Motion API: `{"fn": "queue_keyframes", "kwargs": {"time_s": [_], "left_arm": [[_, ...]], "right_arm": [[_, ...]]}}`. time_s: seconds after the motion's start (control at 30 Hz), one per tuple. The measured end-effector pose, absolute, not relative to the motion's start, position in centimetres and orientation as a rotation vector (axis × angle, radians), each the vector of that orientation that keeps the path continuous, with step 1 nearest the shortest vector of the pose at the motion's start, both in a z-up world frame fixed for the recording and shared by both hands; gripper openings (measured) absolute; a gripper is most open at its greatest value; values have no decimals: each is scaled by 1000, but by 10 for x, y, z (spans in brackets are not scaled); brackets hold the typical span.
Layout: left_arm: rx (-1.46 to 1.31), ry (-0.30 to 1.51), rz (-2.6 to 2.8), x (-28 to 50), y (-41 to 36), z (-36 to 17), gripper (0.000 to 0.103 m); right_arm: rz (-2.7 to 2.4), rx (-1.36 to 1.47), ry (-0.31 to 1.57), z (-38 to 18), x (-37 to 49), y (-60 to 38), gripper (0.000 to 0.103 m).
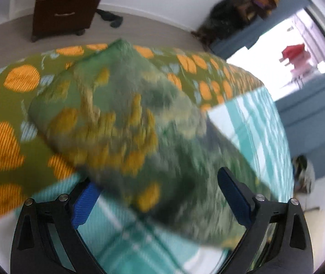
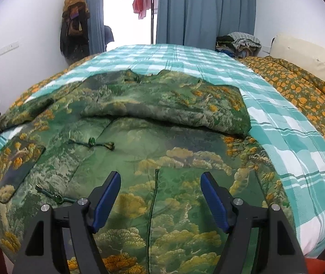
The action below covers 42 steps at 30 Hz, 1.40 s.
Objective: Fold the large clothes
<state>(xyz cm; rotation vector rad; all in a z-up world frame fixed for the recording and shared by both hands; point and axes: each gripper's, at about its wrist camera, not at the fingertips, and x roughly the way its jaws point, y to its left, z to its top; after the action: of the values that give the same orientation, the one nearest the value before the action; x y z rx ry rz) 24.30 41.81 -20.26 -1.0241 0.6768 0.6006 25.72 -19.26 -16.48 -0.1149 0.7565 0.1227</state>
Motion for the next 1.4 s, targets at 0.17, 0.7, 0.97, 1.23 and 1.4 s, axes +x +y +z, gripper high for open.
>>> {"fn": "queue_keyframes", "kwargs": {"time_s": [0.17,0.7,0.97,1.23,1.4], "left_arm": [[-925,711,581,255,415,-193,14],[-157,590,162,372,178,1,9],[145,719,-55,406,16,-62,9],[261,924,-124,391,-38,-142,68],[158,911,-198,338,-13,-131,87]], "right_arm": [[142,-106,761,-168,260,-192,74],[131,54,727,-152,264,-231,74],[116,69,723,-152,262,-245,74],[103,95,745,-156,265,-260,74],[62,122,749,-146,275,-277,74]]}}
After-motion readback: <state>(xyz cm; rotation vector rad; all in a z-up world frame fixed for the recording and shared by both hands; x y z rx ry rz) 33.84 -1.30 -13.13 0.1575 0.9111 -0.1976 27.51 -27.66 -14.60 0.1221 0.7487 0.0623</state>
